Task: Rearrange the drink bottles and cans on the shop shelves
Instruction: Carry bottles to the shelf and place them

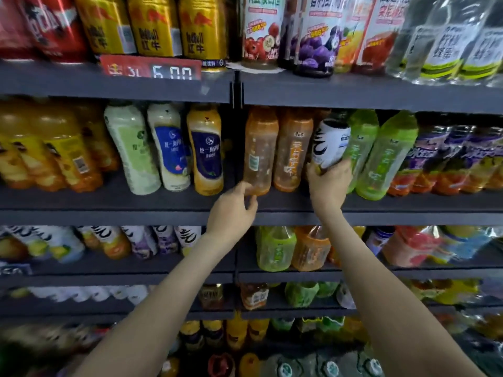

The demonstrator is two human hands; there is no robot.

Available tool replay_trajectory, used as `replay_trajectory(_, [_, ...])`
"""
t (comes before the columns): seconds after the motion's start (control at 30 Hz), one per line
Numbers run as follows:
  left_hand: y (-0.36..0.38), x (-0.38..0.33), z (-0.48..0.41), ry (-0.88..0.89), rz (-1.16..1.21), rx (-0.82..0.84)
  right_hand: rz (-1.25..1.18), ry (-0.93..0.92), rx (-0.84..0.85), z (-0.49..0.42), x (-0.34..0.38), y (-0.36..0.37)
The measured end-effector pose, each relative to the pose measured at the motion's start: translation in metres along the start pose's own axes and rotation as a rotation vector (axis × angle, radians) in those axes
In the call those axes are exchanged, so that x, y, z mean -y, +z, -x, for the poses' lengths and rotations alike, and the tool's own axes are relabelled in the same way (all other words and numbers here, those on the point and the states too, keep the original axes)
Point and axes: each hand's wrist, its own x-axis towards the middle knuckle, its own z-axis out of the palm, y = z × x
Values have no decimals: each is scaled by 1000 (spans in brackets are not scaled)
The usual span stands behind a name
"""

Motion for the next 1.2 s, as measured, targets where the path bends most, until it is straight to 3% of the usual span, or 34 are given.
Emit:
replay_trajectory(0.2, [-8,10,25,-9,188,61,-52,-170,89,27,-14,-27])
replay_trajectory(0.37, [-18,19,51,29,373,184,-246,-302,353,84,26,-60])
replay_trajectory(0.53, [-55,45,74,92,472,212,-430,-238,645,161,70,-47])
replay_trajectory(0.77, [-125,143,120,-66,426,223,-452,-77,933,263,118,19])
replay_trajectory(1.0, [-167,228,156,-155,343,193,-412,35,794,355,149,81])
replay_trajectory(1.2, [-176,265,172,-187,162,226,-392,147,821,390,150,108])
